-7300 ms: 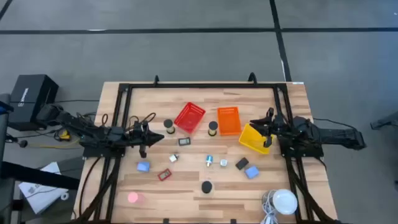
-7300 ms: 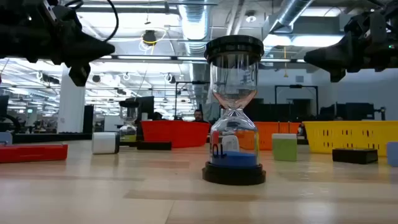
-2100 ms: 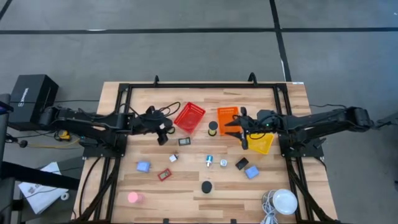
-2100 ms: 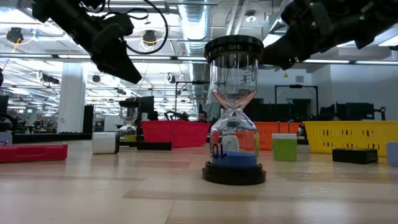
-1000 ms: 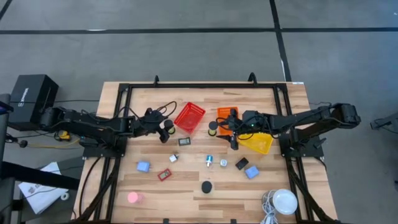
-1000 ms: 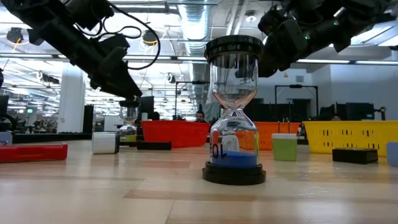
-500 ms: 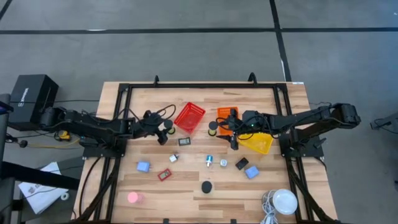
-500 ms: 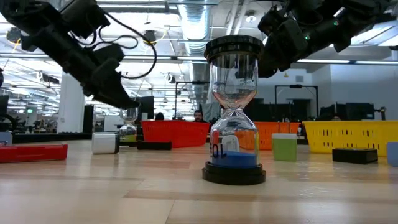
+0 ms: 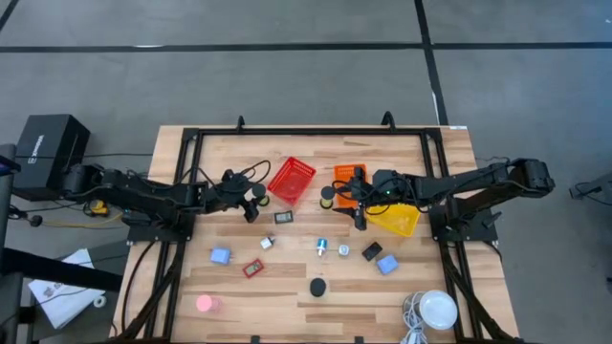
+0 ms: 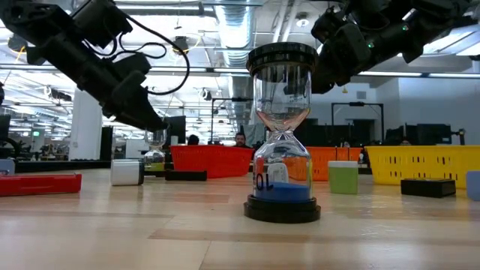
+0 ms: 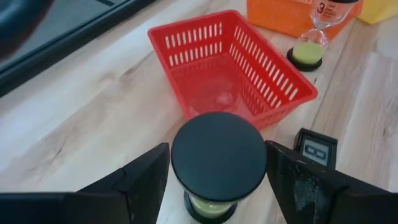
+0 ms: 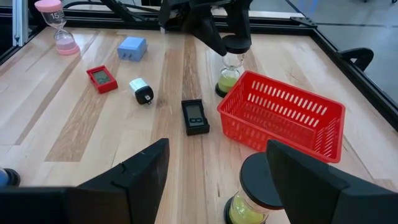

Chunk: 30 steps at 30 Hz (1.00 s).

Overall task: Pick & Place Office items
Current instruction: Put the left green hourglass into the red bin

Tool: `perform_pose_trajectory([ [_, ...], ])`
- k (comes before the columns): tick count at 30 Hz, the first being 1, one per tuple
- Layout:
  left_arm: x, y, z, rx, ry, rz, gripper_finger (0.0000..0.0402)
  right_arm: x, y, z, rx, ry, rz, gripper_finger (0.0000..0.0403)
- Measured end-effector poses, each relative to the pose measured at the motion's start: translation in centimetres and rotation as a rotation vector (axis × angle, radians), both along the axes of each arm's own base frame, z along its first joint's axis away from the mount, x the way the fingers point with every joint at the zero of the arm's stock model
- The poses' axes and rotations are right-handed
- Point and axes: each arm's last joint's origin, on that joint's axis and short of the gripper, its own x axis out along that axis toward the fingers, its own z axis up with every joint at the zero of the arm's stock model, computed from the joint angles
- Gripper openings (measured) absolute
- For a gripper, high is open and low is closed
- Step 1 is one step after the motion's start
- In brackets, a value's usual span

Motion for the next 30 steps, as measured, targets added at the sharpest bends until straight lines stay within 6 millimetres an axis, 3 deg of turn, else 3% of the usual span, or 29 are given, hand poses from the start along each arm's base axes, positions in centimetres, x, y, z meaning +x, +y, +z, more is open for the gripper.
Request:
perform_pose_trajectory([
  [8, 0.68, 0.03, -0.3, 0.033, -0.002, -0.025, 0.0248, 0.0, 0.0, 0.01, 0.0, -0.001, 0.0, 0.026],
  [16, 0.67, 0.03, -0.25, 0.033, -0.005, -0.026, 0.021, 0.0, 0.0, 0.01, -0.001, -0.001, 0.0, 0.026],
  [24, 0.73, 0.03, -0.14, 0.031, -0.02, -0.024, 0.0244, 0.0, 0.0, 0.01, -0.001, -0.001, 0.001, 0.026],
  [30, 0.78, 0.03, -0.06, 0.032, -0.029, -0.024, 0.0208, 0.0, 0.0, 0.01, -0.001, -0.001, 0.001, 0.026],
])
